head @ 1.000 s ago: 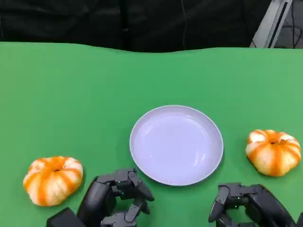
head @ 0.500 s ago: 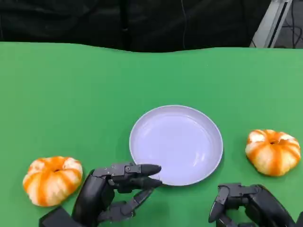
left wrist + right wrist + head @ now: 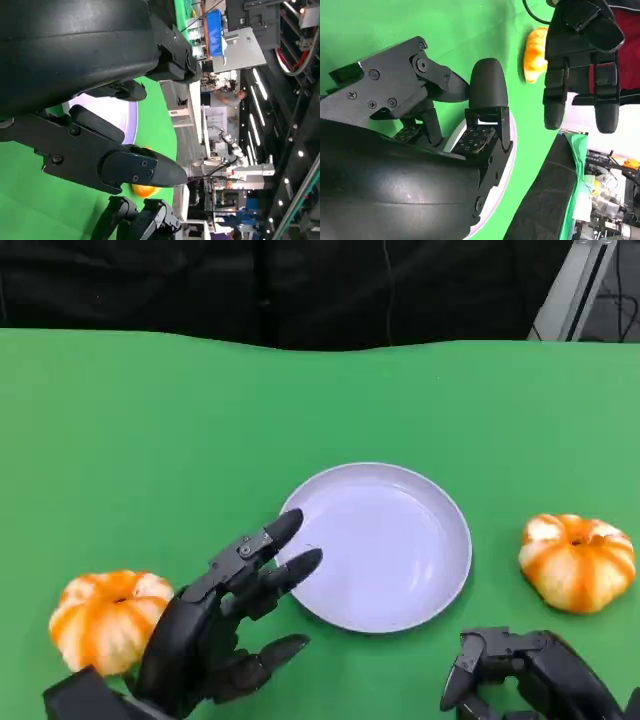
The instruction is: Grasp the bread from the table and place it into the plate.
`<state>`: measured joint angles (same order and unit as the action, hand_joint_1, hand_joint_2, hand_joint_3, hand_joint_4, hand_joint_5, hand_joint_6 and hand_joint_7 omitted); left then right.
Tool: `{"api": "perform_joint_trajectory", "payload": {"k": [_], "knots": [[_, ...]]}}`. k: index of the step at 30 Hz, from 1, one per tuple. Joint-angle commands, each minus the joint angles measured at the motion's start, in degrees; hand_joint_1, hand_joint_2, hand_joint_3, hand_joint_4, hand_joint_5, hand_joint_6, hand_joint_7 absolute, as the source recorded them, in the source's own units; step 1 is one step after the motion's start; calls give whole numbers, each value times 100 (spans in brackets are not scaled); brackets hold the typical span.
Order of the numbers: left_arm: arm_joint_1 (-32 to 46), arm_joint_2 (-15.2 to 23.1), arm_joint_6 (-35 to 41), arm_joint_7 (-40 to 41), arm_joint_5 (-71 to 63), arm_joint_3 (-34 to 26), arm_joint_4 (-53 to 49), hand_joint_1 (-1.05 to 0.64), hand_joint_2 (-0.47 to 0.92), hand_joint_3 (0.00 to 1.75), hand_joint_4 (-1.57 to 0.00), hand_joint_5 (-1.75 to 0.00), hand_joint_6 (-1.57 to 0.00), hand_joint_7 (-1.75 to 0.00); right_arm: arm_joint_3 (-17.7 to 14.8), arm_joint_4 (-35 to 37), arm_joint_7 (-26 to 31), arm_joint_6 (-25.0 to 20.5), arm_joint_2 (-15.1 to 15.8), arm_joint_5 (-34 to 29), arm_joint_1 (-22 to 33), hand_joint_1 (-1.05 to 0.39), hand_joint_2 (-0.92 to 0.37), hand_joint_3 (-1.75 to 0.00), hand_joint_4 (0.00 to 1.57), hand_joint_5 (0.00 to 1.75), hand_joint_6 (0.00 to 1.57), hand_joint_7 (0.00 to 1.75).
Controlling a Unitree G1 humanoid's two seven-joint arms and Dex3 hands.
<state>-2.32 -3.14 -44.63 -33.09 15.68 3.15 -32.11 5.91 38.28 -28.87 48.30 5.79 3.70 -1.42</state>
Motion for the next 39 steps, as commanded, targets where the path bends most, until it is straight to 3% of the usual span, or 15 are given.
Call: {"api": "perform_joint_trajectory", "payload": {"k": [1,4,9,15,19,29,33,39], "knots": [[64,69,35,-60,43,-52,88,-66,92,25,-36,0,-22,0,-50,46,-2,-6,52,64,-4,-12,-64,-92,84,144,87,115],[127,159,6,77,-82,-100,368,-70,92,27,-34,0,-21,0,-45,16,9,-35,51,54,5,-11,-64,-92,84,144,87,115],[337,722,-34,1276,-1527,-711,1419,-80,92,36,-33,-1,-22,-1,-40,-17,5,-11,66,45,29,-11,-64,-91,84,144,87,115],[434,867,128,1651,-1772,-635,1674,-82,92,37,-33,-1,-22,0,-42,-31,4,-40,61,54,34,-11,-64,-93,85,144,88,115],[600,1221,366,2100,-2545,-907,2233,-85,92,41,-39,-3,-26,-2,-30,-17,5,-48,41,43,36,-13,-63,-93,85,143,88,115],[702,1389,574,2484,-2771,-781,2455,-87,92,44,-42,-3,-29,-2,-25,-24,31,-40,43,12,40,-13,-64,-92,84,143,87,116],[1039,2068,2286,2401,-4437,-978,3399,-93,92,53,-29,0,-23,-1,-23,-9,45,-2,39,-8,36,-13,-64,-92,84,144,87,116],[1088,2234,2905,2448,-4511,-747,3605,-92,92,50,-28,0,-25,-2,-27,-9,49,-20,40,-11,37,-12,-63,-93,84,144,86,117]]}}
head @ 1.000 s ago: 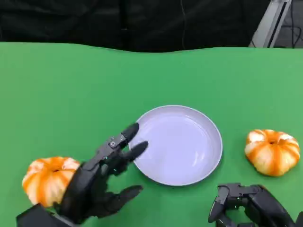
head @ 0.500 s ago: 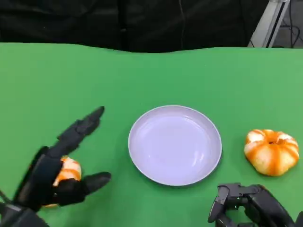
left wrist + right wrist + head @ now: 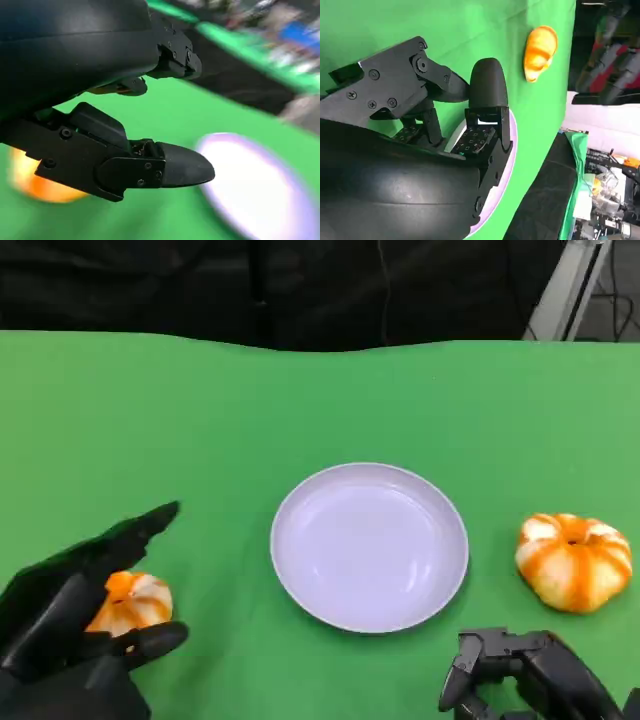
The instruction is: Grasp the bread from the table and place it into the plate.
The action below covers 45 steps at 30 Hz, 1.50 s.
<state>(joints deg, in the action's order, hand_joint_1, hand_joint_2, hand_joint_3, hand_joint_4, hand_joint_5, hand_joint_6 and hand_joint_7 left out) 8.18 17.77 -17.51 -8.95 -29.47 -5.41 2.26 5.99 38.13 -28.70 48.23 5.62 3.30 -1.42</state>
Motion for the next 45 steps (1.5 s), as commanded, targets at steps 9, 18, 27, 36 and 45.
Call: {"api": "perform_joint_trajectory", "payload": {"k": [9,18,27,36,45], "knots": [[-183,500,713,125,-177,363,-413,-92,92,41,-27,-1,-27,-1,-36,18,9,10,55,43,48,-12,-64,-92,84,144,87,117],[-300,677,934,230,-286,589,-679,-93,92,41,-27,-1,-28,-1,-27,-6,57,6,55,1,54,-12,-64,-91,84,144,87,117],[-762,782,906,301,-178,934,-1843,-96,92,45,-28,-1,-35,-2,-20,-35,74,-52,51,1,59,-14,-64,-92,85,144,87,116],[-1132,784,777,452,-69,1164,-2640,-95,92,47,-32,-2,-36,-1,-14,-45,85,-9,57,-5,67,-13,-65,-91,85,145,87,115],[-1504,723,1076,541,-194,1547,-3202,-76,92,35,-34,-1,-40,-1,-19,-65,35,-26,59,46,78,-12,-66,-89,84,144,87,115]]}}
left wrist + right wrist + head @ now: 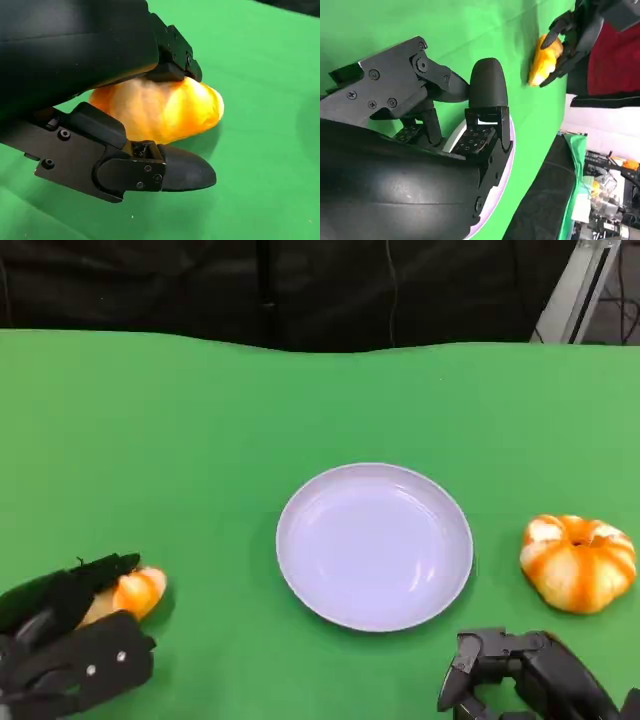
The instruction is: Grasp the bread from the table and place it into the plate.
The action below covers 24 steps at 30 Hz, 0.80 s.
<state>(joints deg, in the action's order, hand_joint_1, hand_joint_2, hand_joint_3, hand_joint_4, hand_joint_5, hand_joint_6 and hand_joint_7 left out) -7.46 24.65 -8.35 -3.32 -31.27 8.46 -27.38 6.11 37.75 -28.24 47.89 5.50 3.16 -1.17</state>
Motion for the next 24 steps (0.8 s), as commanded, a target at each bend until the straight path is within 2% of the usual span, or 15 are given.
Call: {"api": "perform_joint_trajectory", "payload": {"k": [1,2,3,5,19,20,22,23,24], "knots": [[83,34,124,-9,23,169,-250,-73,92,33,-34,-1,-40,-1,-31,-33,10,19,74,34,56,-12,-65,-89,84,144,87,115],[105,33,96,5,56,173,-252,-48,92,19,-35,-1,-43,-1,-30,-41,23,16,75,20,61,-12,-65,-89,84,144,87,115],[121,34,74,16,83,175,-253,-37,92,13,-36,-1,-44,-1,-29,-47,31,12,77,11,64,-12,-66,-89,84,144,87,115],[125,41,64,11,129,182,-260,-29,92,8,-36,-1,-45,-1,-27,-55,29,-5,75,16,67,-12,-66,-89,84,144,87,116],[138,72,394,-108,229,295,-89,-13,89,1,-36,0,-48,-1,-33,-44,12,-31,60,48,52,-12,-64,-91,85,144,88,116],[127,57,504,-93,181,319,-46,-12,90,1,-52,-8,-63,-6,-36,-36,10,-27,63,50,42,-11,-64,-91,85,143,88,116],[116,34,608,70,92,360,6,-12,91,1,-61,-11,-72,-5,-38,-12,0,-16,64,54,25,-11,-65,-91,85,143,87,116],[120,10,626,209,63,359,21,-13,89,1,-60,-51,-79,-18,-36,3,-4,-8,60,56,19,-11,-65,-91,85,143,87,116],[124,-16,634,326,56,350,29,-13,89,0,-50,-110,-69,-67,-34,12,-5,-4,56,55,17,-11,-65,-91,85,144,87,116]]}}
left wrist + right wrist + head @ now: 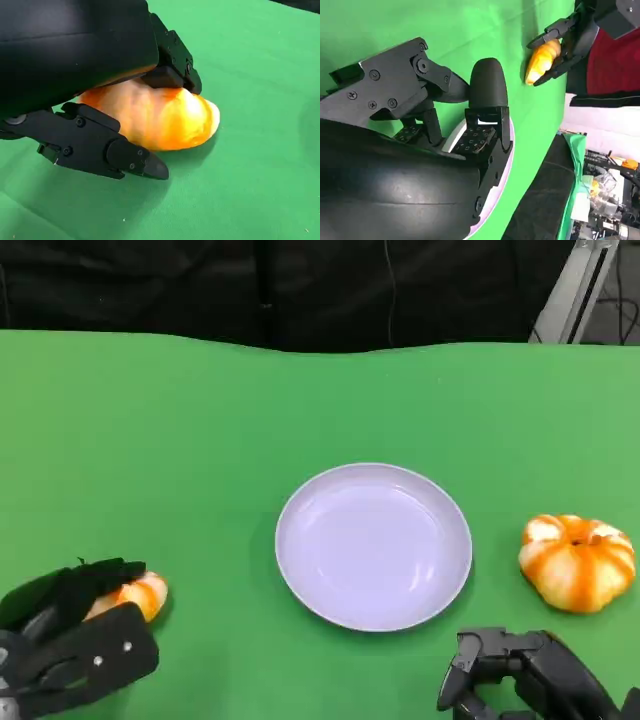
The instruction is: Grasp the bread from the table and place it into the plate.
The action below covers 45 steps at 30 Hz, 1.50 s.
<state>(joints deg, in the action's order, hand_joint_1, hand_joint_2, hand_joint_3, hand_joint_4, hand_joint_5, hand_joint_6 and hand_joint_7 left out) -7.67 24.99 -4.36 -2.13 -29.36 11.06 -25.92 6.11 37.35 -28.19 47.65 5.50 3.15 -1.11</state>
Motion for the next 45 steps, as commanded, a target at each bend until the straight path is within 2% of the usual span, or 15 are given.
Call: {"api": "perform_joint_trajectory", "payload": {"k": [1,2,3,5,6,8,11,20,28,33,37,41,45], "knots": [[148,-68,242,283,-134,85,-115,-13,89,0,-46,-135,-60,-95,-33,56,-10,22,54,56,10,-11,-64,-91,85,144,87,116],[161,-124,244,452,-121,51,-128,-13,89,0,-44,-148,-55,-111,-30,49,3,5,52,43,13,-11,-64,-91,85,144,87,116],[168,-160,241,578,-111,34,-143,-12,87,0,-50,-164,-49,-143,-28,44,12,-8,51,33,15,-12,-64,-91,84,144,87,116],[172,-191,241,724,-95,32,-165,-12,86,1,-53,-172,-44,-163,-26,39,21,-20,51,23,17,-13,-64,-92,84,144,87,116],[169,-189,243,743,-88,44,-171,-12,85,1,-54,-173,-43,-166,-26,39,21,-20,51,23,17,-13,-63,-92,84,144,87,116],[165,-184,246,767,-79,59,-179,-12,85,1,-54,-174,-43,-168,-26,39,21,-20,51,23,17,-13,-63,-93,84,145,87,116],[205,-318,-229,1181,128,-81,-386,-10,84,0,-61,-175,-44,-174,-17,73,85,6,25,-39,9,-13,-63,-93,84,145,87,116],[309,-336,-809,1696,148,-120,-303,-11,83,0,-63,-175,-47,-175,4,79,149,51,5,-121,-14,-13,-64,-91,84,145,87,114],[610,-308,-1060,1912,-20,-153,461,-12,84,0,-62,-175,-47,-175,-3,9,131,23,-11,-61,14,-12,-66,-89,85,145,88,113],[918,-326,-1024,1828,-168,-168,1345,-10,85,1,-59,-175,-46,-175,0,-26,150,17,-11,-68,37,-12,-65,-90,85,145,88,113],[1007,-344,-989,1773,-219,-191,1561,-9,85,1,-58,-175,-45,-175,6,-42,153,7,-11,-71,47,-12,-66,-90,85,144,88,113],[1078,-475,-986,1711,-366,-65,2229,-8,84,0,-57,-175,-44,-175,18,-113,157,-57,-17,-71,69,-12,-65,-90,84,144,88,113],[1052,-619,-949,1675,-463,22,2469,-8,84,0,-57,-175,-44,-175,31,-89,170,-6,-6,-94,59,-11,-66,-90,84,145,88,113]]}}
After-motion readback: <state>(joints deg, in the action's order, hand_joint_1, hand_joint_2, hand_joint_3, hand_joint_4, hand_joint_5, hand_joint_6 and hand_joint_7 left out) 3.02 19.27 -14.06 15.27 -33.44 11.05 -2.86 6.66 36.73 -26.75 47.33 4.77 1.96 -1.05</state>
